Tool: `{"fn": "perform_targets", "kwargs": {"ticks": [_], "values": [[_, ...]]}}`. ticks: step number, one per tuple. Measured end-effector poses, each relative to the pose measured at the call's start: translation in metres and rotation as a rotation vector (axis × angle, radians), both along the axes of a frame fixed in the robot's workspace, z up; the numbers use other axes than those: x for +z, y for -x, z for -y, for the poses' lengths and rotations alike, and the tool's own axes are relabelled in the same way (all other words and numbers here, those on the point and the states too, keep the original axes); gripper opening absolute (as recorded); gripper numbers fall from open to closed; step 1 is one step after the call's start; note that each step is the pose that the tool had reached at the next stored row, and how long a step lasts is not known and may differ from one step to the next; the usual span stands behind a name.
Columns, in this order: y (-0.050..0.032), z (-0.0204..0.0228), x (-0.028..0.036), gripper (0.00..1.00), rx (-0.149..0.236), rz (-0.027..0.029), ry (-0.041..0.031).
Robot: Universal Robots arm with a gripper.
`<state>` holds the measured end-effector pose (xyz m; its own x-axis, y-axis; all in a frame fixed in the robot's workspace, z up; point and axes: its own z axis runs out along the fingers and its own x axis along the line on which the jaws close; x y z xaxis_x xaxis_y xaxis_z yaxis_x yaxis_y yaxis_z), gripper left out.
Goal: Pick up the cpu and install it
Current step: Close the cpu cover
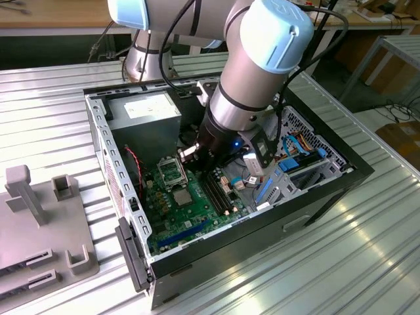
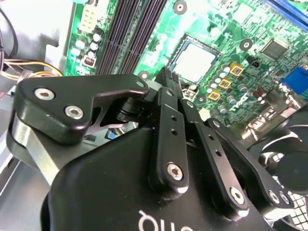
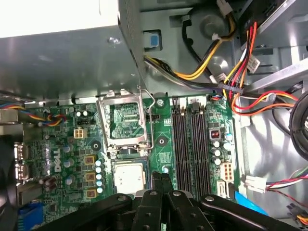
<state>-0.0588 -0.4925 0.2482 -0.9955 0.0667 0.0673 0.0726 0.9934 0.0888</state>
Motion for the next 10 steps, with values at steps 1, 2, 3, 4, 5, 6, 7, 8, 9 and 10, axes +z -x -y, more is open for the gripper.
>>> {"fn": "perform_targets", "kwargs": {"ticks": [1, 2, 3, 4, 5, 6, 7, 8, 9, 10], "values": [[0.0000, -0.0017, 0.0004, 0.11, 0.000, 0.0000, 0.0000], [-0.0001, -0.0037, 0.0007, 0.11, 0.000, 0.0000, -0.0002], [-0.0001, -0.0051, 0.0009, 0.11, 0.000, 0.0000, -0.0002], [-0.0001, -0.0065, 0.0011, 0.11, 0.000, 0.0000, -0.0001], [-0.0001, -0.0081, 0.0013, 0.11, 0.000, -0.0001, -0.0002], [-0.0001, -0.0100, 0.0013, 0.11, 0.000, 0.0000, -0.0003], [-0.0001, -0.0113, 0.0013, 0.11, 0.000, 0.0001, -0.0009], [-0.0002, -0.0119, 0.0013, 0.11, 0.000, 0.0004, -0.0036], [-0.0002, -0.0122, 0.0013, 0.11, 0.000, 0.0016, -0.0168], [-0.0002, -0.0123, 0.0013, 0.11, 0.000, 0.0026, -0.0317]]}}
